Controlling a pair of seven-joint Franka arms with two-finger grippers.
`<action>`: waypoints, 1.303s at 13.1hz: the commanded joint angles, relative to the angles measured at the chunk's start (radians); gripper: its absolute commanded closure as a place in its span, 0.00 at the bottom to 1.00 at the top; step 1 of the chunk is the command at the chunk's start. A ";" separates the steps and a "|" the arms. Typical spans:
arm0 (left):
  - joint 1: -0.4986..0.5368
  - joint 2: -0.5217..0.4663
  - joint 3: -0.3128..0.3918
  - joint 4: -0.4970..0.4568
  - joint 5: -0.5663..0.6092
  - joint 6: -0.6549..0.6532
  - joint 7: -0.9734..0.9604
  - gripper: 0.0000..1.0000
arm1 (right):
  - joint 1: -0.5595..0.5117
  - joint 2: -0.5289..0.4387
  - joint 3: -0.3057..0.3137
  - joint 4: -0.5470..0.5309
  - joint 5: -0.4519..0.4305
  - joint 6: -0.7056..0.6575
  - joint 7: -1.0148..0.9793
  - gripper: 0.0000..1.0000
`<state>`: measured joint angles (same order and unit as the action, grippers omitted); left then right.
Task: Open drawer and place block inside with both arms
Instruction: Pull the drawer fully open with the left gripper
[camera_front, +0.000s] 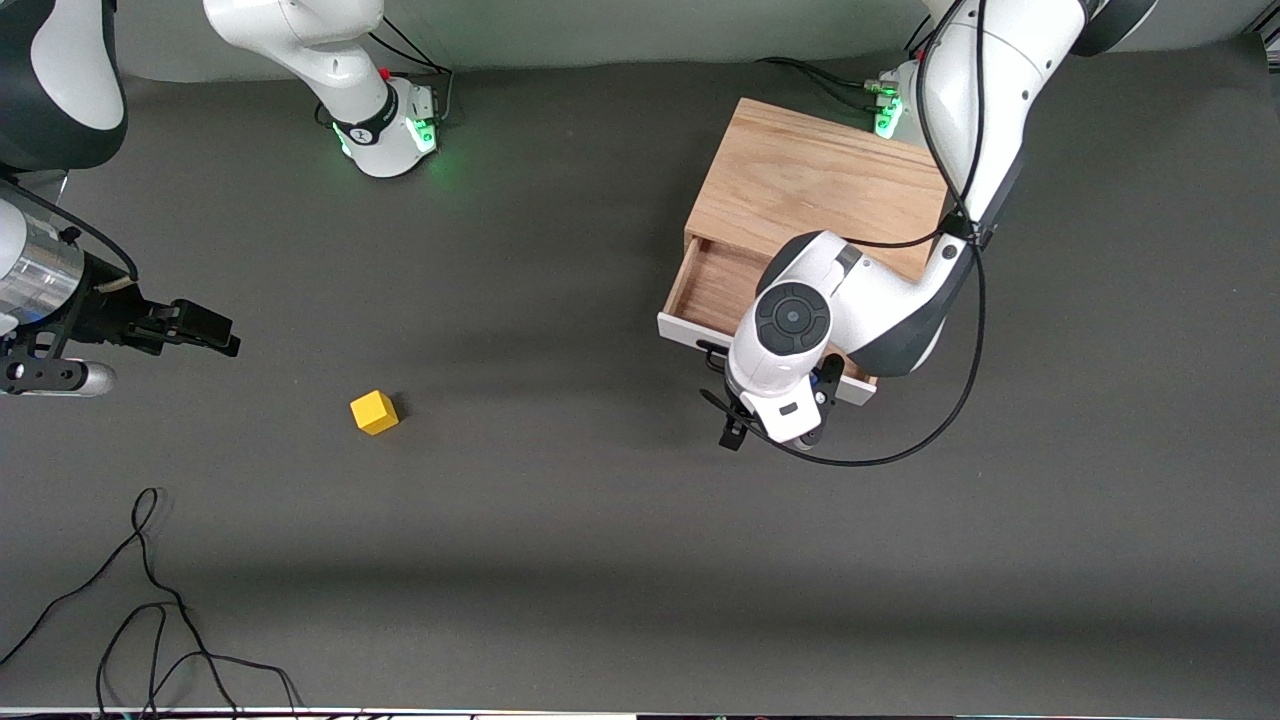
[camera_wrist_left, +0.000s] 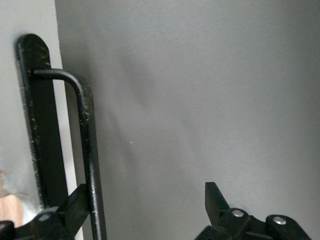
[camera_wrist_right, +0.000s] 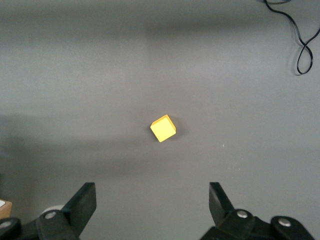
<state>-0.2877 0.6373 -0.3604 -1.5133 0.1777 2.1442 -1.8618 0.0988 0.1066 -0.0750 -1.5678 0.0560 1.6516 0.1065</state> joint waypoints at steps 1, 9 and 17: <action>-0.022 0.058 0.009 0.093 0.025 0.069 -0.010 0.00 | -0.005 0.005 -0.003 0.023 0.011 -0.013 0.018 0.00; -0.008 0.030 0.014 0.177 0.061 0.039 0.036 0.00 | -0.004 0.007 -0.003 0.023 0.011 -0.012 0.018 0.00; 0.198 -0.185 0.008 0.194 0.016 -0.369 0.840 0.00 | 0.007 0.019 0.000 0.017 0.011 -0.013 0.018 0.00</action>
<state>-0.1468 0.5169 -0.3509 -1.2905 0.2218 1.8532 -1.2359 0.0993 0.1130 -0.0764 -1.5660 0.0560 1.6484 0.1066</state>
